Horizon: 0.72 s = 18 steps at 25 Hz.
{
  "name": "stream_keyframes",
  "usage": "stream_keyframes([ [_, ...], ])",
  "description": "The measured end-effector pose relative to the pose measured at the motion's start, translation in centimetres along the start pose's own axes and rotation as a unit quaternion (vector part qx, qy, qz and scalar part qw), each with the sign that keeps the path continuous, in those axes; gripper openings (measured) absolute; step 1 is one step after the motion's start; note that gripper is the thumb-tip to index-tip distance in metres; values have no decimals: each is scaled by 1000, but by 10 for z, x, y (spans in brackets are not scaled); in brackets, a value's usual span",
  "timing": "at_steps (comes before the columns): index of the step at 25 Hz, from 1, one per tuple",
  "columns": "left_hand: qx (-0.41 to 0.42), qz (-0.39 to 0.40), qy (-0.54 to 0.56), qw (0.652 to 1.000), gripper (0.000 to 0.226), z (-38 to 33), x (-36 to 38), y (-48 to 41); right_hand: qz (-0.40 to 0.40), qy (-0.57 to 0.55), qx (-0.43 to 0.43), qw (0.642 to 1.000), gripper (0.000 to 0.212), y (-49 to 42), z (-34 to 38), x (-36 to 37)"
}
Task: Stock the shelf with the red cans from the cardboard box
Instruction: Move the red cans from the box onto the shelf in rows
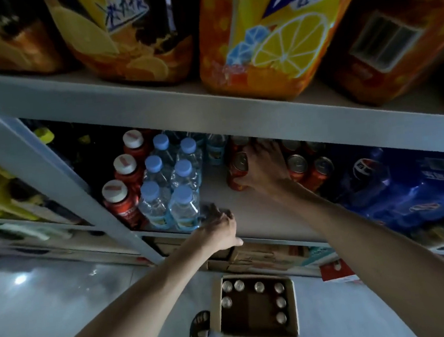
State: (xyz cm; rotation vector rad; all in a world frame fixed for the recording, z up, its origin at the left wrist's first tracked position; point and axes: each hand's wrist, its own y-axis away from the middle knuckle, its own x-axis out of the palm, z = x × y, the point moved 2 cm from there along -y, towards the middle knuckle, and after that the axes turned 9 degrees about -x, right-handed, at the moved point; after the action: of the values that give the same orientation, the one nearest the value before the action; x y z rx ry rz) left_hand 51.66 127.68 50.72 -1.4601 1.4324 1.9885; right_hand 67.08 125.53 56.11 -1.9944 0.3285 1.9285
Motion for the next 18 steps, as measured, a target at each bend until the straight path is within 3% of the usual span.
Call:
stream_keyframes([
  [4,21,-9,-4,1000,66,-1,-10,4,-11,28,-1,1000,92,-6,0,6],
  [9,15,30,-8,999,73,-1,-7,3,-12,26,4,1000,95,-8,4,10],
  [18,1,36,-18,999,61,-4,-9,5,-13,-15,19,1000,95,-6,2,11],
])
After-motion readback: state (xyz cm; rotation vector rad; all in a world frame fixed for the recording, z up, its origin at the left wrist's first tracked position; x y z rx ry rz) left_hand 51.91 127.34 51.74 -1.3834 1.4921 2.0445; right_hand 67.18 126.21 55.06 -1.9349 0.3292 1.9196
